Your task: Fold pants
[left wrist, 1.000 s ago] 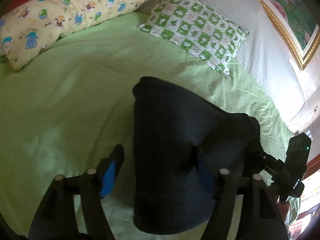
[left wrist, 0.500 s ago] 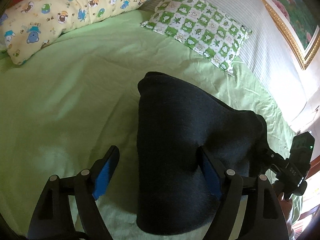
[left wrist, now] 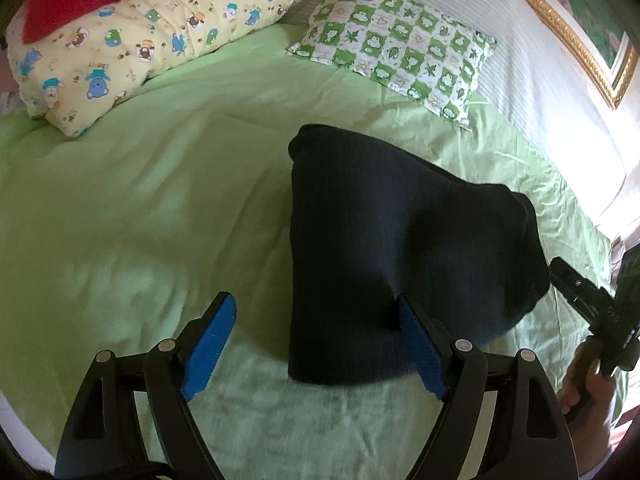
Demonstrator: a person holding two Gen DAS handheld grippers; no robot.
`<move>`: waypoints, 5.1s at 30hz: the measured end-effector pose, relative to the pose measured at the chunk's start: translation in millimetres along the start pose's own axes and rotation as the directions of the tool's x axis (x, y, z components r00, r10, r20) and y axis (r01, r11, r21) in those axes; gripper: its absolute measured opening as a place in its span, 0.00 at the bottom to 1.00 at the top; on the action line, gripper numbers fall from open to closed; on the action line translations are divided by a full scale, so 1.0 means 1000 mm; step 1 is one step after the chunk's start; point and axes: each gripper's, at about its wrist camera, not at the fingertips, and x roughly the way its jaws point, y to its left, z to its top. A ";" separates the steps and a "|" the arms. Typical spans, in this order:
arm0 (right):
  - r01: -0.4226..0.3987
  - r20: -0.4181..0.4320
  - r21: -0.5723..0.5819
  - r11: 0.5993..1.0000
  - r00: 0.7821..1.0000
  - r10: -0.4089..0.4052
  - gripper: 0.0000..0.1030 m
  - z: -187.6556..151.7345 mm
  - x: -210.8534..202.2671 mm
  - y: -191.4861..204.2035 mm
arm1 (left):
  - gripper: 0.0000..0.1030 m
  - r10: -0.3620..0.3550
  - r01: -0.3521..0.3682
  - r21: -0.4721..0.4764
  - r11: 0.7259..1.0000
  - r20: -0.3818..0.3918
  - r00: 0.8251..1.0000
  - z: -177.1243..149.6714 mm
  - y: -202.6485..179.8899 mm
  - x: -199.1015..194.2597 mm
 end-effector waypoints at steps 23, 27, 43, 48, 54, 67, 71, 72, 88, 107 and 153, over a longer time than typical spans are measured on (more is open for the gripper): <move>-0.119 -0.086 -0.346 0.931 0.992 0.094 0.85 -0.057 -0.028 0.096 | 0.82 0.098 -0.101 0.188 0.977 0.028 0.995 -0.058 -0.040 -0.028; -0.105 -0.088 -0.370 0.923 0.993 0.078 0.85 -0.063 -0.024 0.100 | 0.82 0.125 -0.129 0.208 0.969 0.034 0.992 -0.062 -0.044 -0.026; -0.097 -0.101 -0.395 0.913 0.993 0.062 0.87 -0.072 -0.009 0.106 | 0.82 0.108 -0.115 0.200 0.973 0.042 0.993 -0.070 -0.042 -0.019; -0.097 -0.102 -0.407 0.908 0.993 0.061 0.88 -0.072 -0.005 0.109 | 0.82 0.110 -0.116 0.195 0.974 0.038 0.993 -0.068 -0.040 -0.015; -0.100 -0.104 -0.413 0.905 0.993 0.062 0.88 -0.071 0.001 0.110 | 0.82 0.117 -0.123 0.196 0.973 0.042 0.992 -0.067 -0.037 -0.012; -0.097 -0.107 -0.415 0.905 0.993 0.057 0.88 -0.072 0.004 0.110 | 0.82 0.126 -0.132 0.187 0.973 0.046 0.991 -0.061 -0.036 -0.010; -0.101 -0.111 -0.410 0.907 0.992 0.060 0.88 -0.072 0.007 0.108 | 0.82 0.129 -0.135 0.187 0.973 0.045 0.991 -0.060 -0.037 -0.009; -0.102 -0.111 -0.409 0.907 0.992 0.062 0.88 -0.072 0.007 0.108 | 0.82 0.131 -0.137 0.187 0.973 0.045 0.990 -0.060 -0.037 -0.009; -0.095 -0.093 -0.405 0.910 0.994 0.062 0.88 -0.069 0.008 0.106 | 0.82 0.139 -0.148 0.185 0.972 0.061 0.988 -0.056 -0.036 -0.010; -0.089 -0.079 -0.394 0.915 0.995 0.063 0.88 -0.068 0.005 0.102 | 0.82 0.149 -0.160 0.188 0.969 0.073 0.986 -0.054 -0.036 -0.009; -0.083 -0.034 -0.359 0.930 0.997 0.076 0.90 -0.057 -0.002 0.095 | 0.82 0.164 -0.198 0.224 0.954 0.159 0.974 -0.046 -0.050 -0.017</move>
